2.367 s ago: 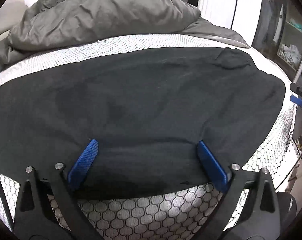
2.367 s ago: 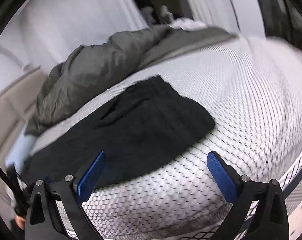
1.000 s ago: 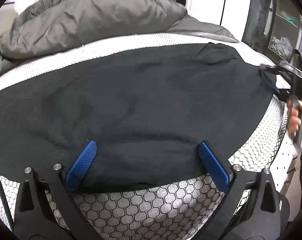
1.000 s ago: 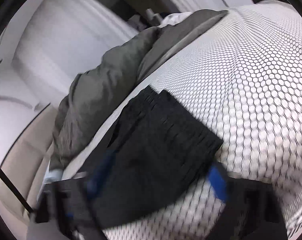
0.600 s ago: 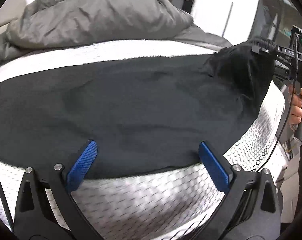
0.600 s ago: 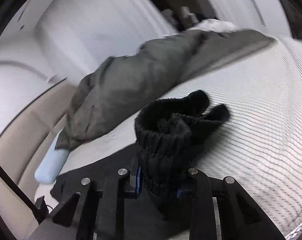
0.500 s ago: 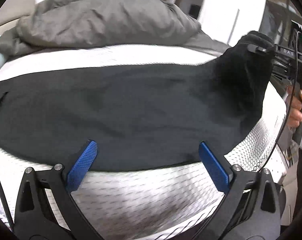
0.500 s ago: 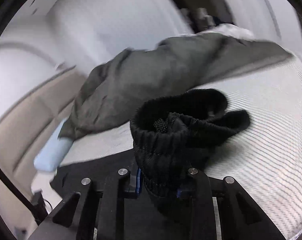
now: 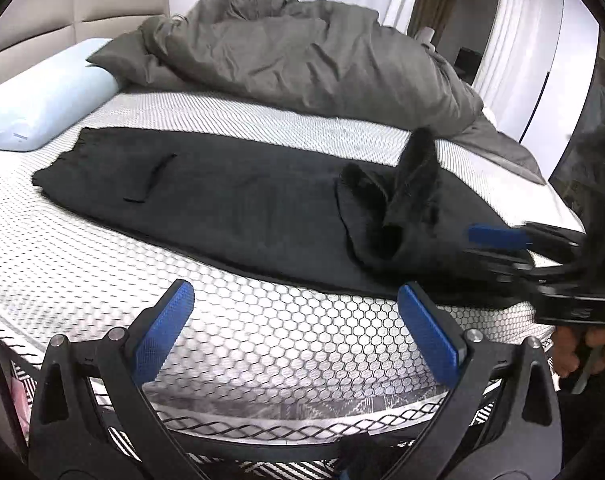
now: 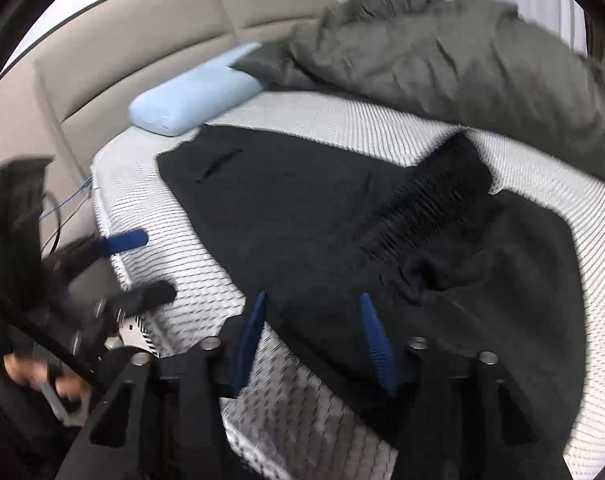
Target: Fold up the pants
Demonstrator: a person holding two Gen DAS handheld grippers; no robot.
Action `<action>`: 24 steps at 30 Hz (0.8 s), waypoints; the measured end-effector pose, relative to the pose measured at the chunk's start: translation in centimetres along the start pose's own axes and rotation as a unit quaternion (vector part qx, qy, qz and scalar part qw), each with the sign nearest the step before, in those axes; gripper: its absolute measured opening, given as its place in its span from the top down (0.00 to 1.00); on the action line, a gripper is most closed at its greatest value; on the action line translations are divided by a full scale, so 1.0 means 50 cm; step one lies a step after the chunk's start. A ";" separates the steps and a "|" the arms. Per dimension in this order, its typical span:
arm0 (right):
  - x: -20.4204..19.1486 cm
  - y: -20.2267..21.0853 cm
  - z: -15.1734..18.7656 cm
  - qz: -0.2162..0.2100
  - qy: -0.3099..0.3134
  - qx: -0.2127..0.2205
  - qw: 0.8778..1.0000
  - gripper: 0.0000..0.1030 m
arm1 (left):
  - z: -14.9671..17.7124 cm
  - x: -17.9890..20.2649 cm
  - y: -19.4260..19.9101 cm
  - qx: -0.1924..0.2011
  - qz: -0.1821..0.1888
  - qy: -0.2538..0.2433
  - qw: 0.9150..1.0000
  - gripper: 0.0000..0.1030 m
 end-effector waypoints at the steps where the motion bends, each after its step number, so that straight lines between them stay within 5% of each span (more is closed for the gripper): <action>1: 0.000 0.030 0.004 0.008 -0.003 0.018 1.000 0.33 | -0.003 -0.007 0.013 0.003 -0.001 0.004 1.000 0.02; 3: 0.018 0.081 0.006 0.019 -0.020 0.050 0.998 0.19 | -0.014 -0.005 0.029 0.009 0.005 0.009 1.000 0.02; 10: 0.138 0.163 0.003 0.061 -0.089 0.098 0.989 0.15 | -0.081 0.043 -0.008 -0.006 0.027 -0.006 1.000 0.02; 14: 0.202 0.123 0.008 0.033 -0.101 0.088 0.990 0.15 | -0.126 0.079 -0.086 -0.035 0.041 -0.029 0.998 0.02; 20: 0.261 0.009 0.004 -0.019 -0.110 0.055 0.992 0.15 | -0.226 0.140 -0.216 -0.092 0.112 -0.036 0.989 0.02; 24: 0.273 -0.050 0.031 0.022 -0.117 0.022 0.993 0.15 | -0.262 0.197 -0.283 -0.125 0.127 -0.077 0.981 0.04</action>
Point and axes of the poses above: each gripper's, at about its wrist camera, not at the fingertips, and y roughly against the way its jaws point, x to its right, z to its underside, the point moved 8 cm from there along -y, roughly the way its jaws point, and after that the axes turned 10 degrees about -x, right-handed, at the moved point
